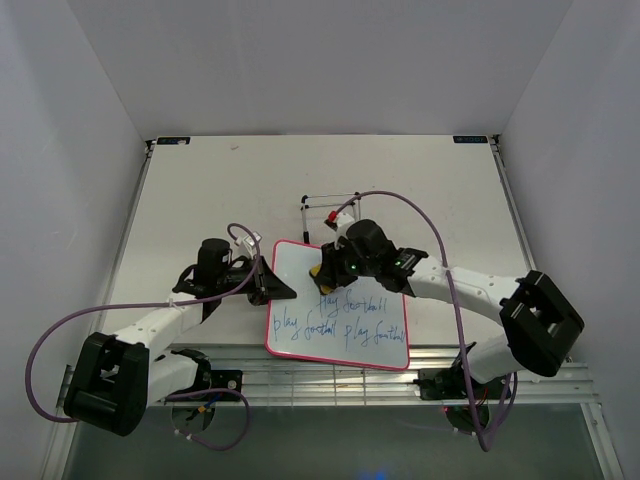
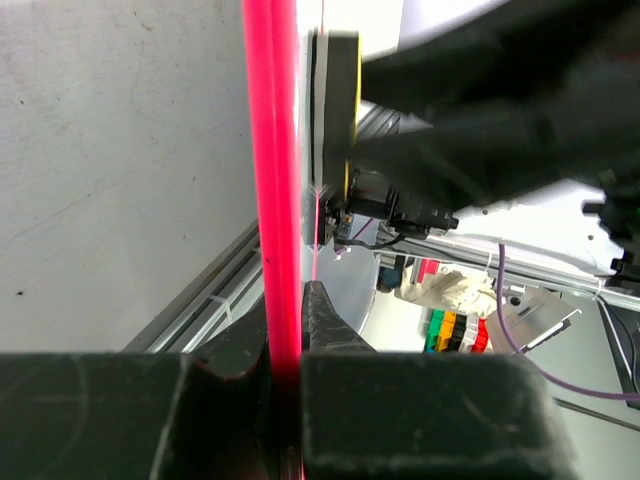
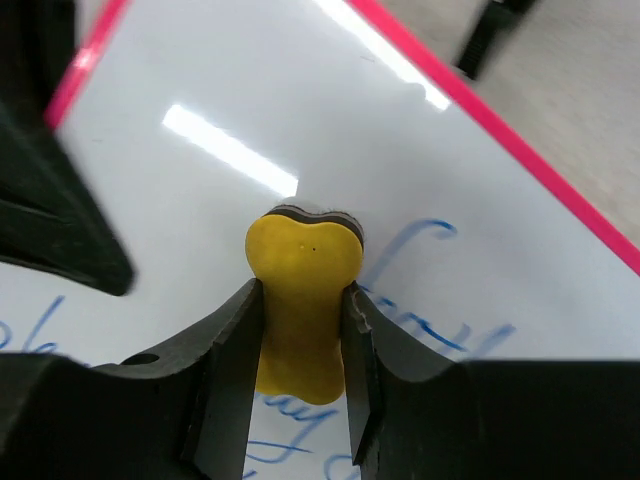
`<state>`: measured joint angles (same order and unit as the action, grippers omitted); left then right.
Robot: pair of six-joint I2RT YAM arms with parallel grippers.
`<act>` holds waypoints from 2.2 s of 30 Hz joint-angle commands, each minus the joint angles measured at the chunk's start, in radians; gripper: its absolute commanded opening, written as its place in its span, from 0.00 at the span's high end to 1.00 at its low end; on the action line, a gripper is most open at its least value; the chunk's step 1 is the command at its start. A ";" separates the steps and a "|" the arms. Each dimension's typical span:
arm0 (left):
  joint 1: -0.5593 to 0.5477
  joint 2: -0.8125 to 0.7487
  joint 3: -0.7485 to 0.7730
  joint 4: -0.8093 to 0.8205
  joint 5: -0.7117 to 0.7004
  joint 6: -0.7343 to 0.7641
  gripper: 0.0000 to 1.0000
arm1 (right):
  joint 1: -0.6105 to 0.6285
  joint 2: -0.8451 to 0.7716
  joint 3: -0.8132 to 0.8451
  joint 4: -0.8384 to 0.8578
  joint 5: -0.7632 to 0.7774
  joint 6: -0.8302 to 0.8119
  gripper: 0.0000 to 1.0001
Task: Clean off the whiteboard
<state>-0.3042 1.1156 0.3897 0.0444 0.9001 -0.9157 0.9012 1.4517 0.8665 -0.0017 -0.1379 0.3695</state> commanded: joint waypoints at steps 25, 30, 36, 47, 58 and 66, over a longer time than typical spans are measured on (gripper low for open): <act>-0.004 -0.060 0.025 0.094 -0.043 0.014 1.00 | -0.201 0.023 -0.159 -0.103 -0.100 0.112 0.67; -0.004 -0.057 0.015 0.095 -0.066 0.011 1.00 | -0.399 -0.082 -0.369 -0.103 -0.120 0.088 0.67; -0.004 -0.045 0.015 0.095 -0.061 0.026 1.00 | -0.452 -0.067 -0.347 -0.097 -0.184 0.074 0.67; -0.012 -0.030 0.012 0.095 -0.033 0.040 1.00 | -0.093 0.120 0.122 -0.133 -0.134 0.151 0.66; -0.029 -0.066 -0.002 0.081 -0.085 0.017 1.00 | -0.114 0.286 0.247 -0.207 -0.074 0.114 0.67; -0.029 -0.077 -0.017 0.078 -0.150 -0.009 1.00 | -0.320 0.147 -0.038 -0.198 -0.052 0.065 0.67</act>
<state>-0.3180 1.0832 0.3672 0.0746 0.8143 -0.9737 0.6292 1.6020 0.9543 -0.0490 -0.2653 0.4973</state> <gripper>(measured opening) 0.162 0.393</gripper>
